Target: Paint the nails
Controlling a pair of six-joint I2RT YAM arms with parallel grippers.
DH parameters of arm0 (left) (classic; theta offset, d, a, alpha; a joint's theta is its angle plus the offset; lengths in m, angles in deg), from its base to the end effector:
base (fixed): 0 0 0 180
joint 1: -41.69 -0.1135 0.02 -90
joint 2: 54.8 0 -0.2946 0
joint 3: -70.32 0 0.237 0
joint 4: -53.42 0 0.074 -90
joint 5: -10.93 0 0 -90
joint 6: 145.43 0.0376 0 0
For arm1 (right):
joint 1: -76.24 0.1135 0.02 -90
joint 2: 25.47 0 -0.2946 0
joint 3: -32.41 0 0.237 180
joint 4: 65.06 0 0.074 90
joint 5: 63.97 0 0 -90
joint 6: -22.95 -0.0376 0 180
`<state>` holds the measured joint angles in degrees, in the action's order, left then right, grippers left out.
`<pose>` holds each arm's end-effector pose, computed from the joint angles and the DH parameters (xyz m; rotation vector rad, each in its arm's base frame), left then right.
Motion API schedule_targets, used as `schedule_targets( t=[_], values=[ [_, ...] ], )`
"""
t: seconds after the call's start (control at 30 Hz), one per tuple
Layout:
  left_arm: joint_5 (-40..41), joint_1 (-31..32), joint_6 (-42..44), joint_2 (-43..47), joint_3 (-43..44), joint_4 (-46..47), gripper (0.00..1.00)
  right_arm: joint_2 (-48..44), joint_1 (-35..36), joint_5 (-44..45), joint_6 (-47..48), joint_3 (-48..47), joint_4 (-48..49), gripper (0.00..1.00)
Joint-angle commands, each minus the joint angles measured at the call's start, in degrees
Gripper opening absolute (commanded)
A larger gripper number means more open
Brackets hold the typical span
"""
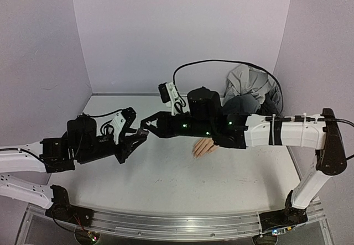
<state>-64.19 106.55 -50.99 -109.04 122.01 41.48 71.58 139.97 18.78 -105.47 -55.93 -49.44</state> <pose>0.0901 -0.1692 0.3144 0.8909 1.6154 -0.5081 0.1732 0.3616 0.3834 -0.4755 1.5806 1.5110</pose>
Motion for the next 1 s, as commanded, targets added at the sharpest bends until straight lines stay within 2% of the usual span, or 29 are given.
schedule_targets(
  t=[0.0,0.07,0.13,0.23,0.3,0.47,0.5,0.53,0.57,0.63,0.73,0.8,0.97],
  values=[
    [-34.3,-5.3,-3.7,6.1,1.1,5.5,0.0,-7.0,-0.9,-23.7,17.9,5.3,10.0,0.0],
    [-53.1,-8.7,-6.4,6.8,2.3,5.7,0.0,-9.5,-0.8,-47.5,22.3,8.5,14.9,0.0],
    [-66.0,-9.8,-8.4,5.6,4.5,5.6,0.0,-11.8,-0.7,-45.3,22.2,9.3,13.4,0.0],
    [-66.4,-9.9,-9.6,3.4,6.2,5.4,0.0,-12.7,-0.7,-41.8,23.1,8.5,9.4,0.0],
    [-63.8,-9.9,-9.0,2.6,6.2,5.3,0.0,-13.2,-0.8,-38.6,23.6,8.5,8.0,0.0],
    [-51.3,-9.9,-8.3,2.8,6.1,5.0,0.0,-15.6,-0.8,-29.5,23.2,9.1,6.4,0.0],
    [-48.7,-9.9,-8.0,3.0,5.9,4.9,0.0,-16.3,-0.8,-24.6,22.7,8.8,4.9,0.09],
    [-46.2,-9.9,-7.4,3.2,5.9,4.7,0.0,-16.9,-0.8,-21.6,22.3,8.5,3.1,0.25],
    [-42.9,-9.9,-6.7,3.5,5.6,4.5,0.0,-17.7,-0.8,-17.2,21.6,8.1,1.1,0.38],
    [-35.4,-9.9,-5.3,3.8,5.0,3.7,0.0,-19.4,-0.7,-8.2,19.4,8.3,-1.9,0.58],
    [-21.5,-9.8,-4.5,3.5,4.2,2.7,0.0,-21.7,-0.9,2.8,12.4,10.2,-3.4,0.79],
    [-16.6,-9.8,-2.9,3.4,3.6,2.6,0.0,-21.9,-0.8,5.5,7.8,10.7,-3.6,0.84],
    [-12.7,-9.8,-1.9,2.4,3.6,2.6,0.0,-19.1,-0.8,5.5,1.9,5.5,-6.8,0.86]
  ],
)
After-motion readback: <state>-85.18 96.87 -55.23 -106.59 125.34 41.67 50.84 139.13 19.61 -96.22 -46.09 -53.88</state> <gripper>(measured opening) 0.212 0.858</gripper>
